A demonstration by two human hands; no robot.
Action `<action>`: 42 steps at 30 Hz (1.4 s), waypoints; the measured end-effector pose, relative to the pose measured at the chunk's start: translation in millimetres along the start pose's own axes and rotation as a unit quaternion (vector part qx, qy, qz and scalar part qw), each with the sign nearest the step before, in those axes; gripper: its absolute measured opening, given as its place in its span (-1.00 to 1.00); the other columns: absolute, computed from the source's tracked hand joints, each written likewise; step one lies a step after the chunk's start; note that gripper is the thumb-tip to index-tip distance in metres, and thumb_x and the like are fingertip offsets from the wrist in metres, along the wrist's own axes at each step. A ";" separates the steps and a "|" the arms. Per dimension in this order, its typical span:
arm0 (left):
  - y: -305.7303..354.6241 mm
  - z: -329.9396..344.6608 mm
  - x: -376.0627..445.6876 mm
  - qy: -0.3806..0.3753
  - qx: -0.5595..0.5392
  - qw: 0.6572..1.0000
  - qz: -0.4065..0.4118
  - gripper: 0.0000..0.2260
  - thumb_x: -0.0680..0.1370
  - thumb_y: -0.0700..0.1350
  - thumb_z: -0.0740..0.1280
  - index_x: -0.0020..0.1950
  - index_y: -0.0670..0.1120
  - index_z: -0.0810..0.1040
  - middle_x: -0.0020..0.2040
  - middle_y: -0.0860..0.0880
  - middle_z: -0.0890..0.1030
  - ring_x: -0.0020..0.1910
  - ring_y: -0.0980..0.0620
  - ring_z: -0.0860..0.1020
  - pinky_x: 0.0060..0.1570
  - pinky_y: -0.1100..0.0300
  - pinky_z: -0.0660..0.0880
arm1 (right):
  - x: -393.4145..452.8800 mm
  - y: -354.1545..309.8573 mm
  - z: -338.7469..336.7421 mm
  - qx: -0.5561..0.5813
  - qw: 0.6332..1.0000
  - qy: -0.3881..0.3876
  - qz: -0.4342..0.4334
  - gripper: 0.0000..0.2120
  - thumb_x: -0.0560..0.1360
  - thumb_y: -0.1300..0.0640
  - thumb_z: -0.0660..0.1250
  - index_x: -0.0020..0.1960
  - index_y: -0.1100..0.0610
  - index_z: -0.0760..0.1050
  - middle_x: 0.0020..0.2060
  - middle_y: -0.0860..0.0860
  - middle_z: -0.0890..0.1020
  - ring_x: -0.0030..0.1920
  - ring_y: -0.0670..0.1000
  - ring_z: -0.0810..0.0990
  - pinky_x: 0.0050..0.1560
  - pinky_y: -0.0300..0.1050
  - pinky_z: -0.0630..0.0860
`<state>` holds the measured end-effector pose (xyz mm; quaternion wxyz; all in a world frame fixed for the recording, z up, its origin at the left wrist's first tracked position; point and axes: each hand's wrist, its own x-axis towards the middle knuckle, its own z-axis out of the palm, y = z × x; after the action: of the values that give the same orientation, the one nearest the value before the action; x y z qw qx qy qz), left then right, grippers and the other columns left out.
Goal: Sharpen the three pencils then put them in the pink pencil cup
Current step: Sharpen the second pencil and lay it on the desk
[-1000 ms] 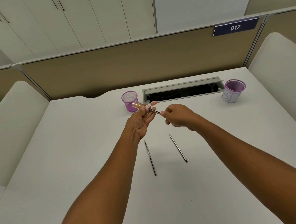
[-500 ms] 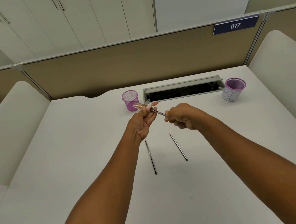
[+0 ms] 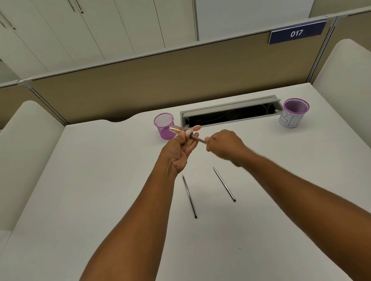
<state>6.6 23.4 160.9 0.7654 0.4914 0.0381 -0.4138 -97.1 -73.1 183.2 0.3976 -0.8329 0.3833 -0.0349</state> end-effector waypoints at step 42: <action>12.0 10.4 -15.0 -0.019 -0.030 0.999 0.005 -0.86 0.66 -0.26 0.16 -0.07 -0.20 0.44 -0.21 -0.17 0.70 -0.02 -0.14 0.62 0.26 -0.05 0.48 | -10.4 -12.3 -16.6 -0.017 0.999 -0.040 -0.020 -0.68 0.62 0.07 0.15 -0.11 0.23 0.59 -0.25 0.13 0.59 -0.30 0.07 0.48 -0.28 -0.10 0.38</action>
<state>1.2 26.3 181.8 0.7825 0.4605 0.0335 -0.4178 -103.0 -71.9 205.5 0.3976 -0.8480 0.3505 -0.0030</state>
